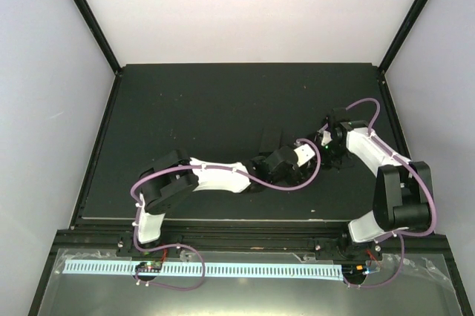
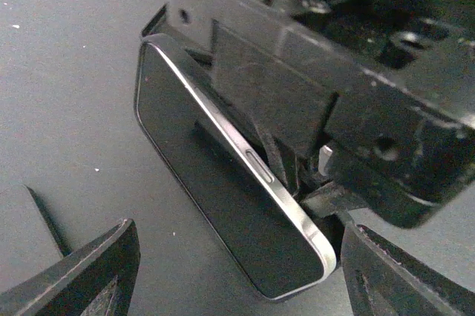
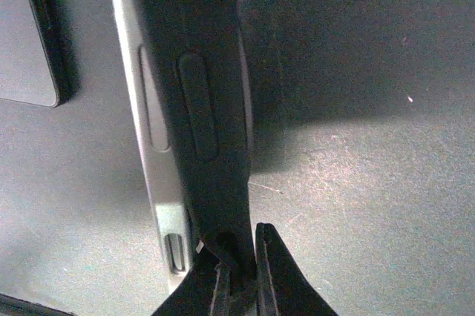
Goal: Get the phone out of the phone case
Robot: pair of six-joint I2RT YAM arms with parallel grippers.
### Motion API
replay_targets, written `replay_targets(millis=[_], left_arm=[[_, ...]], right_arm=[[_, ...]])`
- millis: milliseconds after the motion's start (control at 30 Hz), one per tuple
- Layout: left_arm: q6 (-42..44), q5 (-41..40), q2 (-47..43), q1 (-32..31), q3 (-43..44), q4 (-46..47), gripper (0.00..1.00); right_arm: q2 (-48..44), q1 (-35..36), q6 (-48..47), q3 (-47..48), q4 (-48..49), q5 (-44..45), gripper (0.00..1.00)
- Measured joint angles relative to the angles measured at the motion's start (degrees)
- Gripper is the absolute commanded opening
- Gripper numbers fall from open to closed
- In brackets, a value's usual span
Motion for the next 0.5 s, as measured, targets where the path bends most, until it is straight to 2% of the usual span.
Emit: replay_targets(millis=[333, 500], left_arm=[[3.19, -1.86, 4.81, 0.00, 3.32, 0.04, 0.74], [4.48, -3.76, 5.51, -0.09, 4.11, -0.28, 0.68]], right_arm=[[1.68, -0.04, 0.02, 1.22, 0.07, -0.66, 0.01], [1.68, -0.04, 0.02, 1.22, 0.44, -0.94, 0.01]])
